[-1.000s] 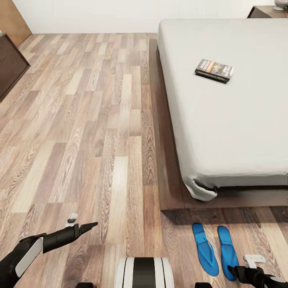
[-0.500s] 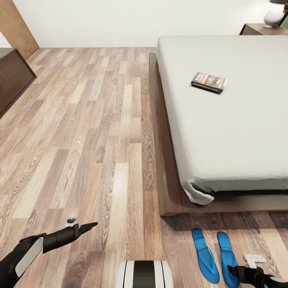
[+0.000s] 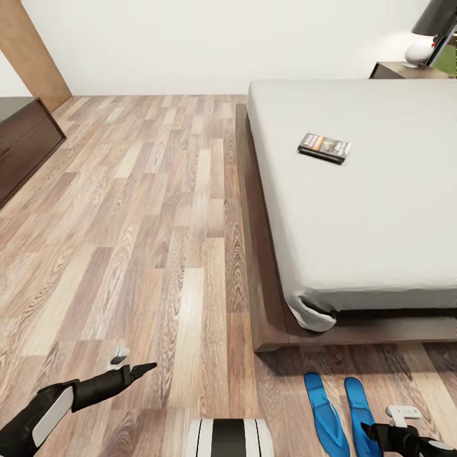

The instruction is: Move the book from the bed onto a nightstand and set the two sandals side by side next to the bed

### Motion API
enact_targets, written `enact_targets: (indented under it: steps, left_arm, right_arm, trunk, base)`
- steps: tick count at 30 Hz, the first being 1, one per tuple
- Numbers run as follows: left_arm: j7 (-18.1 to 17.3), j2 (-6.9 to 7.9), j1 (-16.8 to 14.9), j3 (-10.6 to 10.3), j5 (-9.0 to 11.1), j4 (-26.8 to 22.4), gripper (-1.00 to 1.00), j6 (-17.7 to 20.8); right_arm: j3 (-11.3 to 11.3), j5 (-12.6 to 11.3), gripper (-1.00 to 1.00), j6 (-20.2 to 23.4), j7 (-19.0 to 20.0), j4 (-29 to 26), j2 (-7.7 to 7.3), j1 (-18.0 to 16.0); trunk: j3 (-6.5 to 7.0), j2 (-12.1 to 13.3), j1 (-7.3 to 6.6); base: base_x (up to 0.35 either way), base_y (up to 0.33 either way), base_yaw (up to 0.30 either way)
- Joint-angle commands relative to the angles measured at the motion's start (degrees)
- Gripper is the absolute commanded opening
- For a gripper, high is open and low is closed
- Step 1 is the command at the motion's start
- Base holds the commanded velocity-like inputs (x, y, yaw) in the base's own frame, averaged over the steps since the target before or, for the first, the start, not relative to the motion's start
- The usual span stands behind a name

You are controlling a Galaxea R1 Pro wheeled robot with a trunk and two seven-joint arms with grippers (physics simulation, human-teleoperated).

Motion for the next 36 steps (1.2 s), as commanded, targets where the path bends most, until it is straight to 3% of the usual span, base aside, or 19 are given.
enact_targets:
  steps: [1,5,6,9,10,12,21,26,36]
  left_arm:
    - [2.05,-0.36,-0.01,-0.26,0.54,1.79,1.00,-1.36]
    - [8.20,-2.59,0.01,-0.35,0.42,7.89,1.00,-9.43]
    - [12.61,-4.24,0.01,-0.54,0.33,10.46,1.00,-13.97]
    - [17.17,-5.53,0.01,-1.72,-0.24,11.60,1.00,-16.29]
    - [19.27,-6.05,0.01,-2.67,-0.88,11.90,1.00,-16.93]
    - [22.81,-7.17,0.01,-4.70,-2.38,12.29,1.00,-17.98]
    - [24.83,-7.82,0.01,-5.71,-3.20,13.28,1.00,-21.03]
    - [24.92,-7.85,0.01,-5.81,-3.22,14.92,1.00,-25.02]
    - [24.94,-8.13,0.01,-5.83,-3.22,15.31,1.00,-25.90]
  right_arm:
    - [-0.34,-0.44,1.00,0.24,0.38,0.04,0.10,-0.01]
    - [-0.32,-0.50,1.00,0.21,0.28,0.16,0.70,-0.01]
    - [-0.32,-0.49,1.00,0.20,0.17,0.19,2.00,-0.01]
    - [-0.36,-0.37,1.00,0.15,0.09,0.20,3.67,-0.01]
    - [-0.40,-0.33,1.00,0.13,0.07,0.20,4.72,-0.01]
    - [-0.45,-0.36,1.00,0.11,0.10,0.25,5.39,-0.01]
    - [-0.49,-0.51,1.00,0.10,0.13,0.29,5.88,-0.01]
    - [-0.48,-0.52,1.00,0.10,0.13,0.34,5.94,-0.01]
    - [-0.49,-0.52,1.00,0.10,0.13,0.38,5.95,-0.01]
  trunk:
    - [0.19,0.00,-0.03]
    - [1.08,0.06,-0.14]
    - [1.30,0.07,-0.16]
    - [1.97,0.11,-0.24]
    - [2.19,0.12,-0.27]
    - [2.63,0.15,-0.32]
    - [4.63,0.27,-0.55]
    - [5.73,0.34,-0.68]
    - [7.95,0.47,-0.94]
  base:
    - [0.000,0.000,0.000]
    - [0.000,0.000,0.000]
    - [0.000,0.000,0.000]
    - [0.000,0.000,0.000]
    - [0.000,0.000,0.000]
    - [0.000,0.000,0.000]
    - [0.000,0.000,0.000]
    - [0.000,0.000,0.000]
    - [0.000,0.000,0.000]
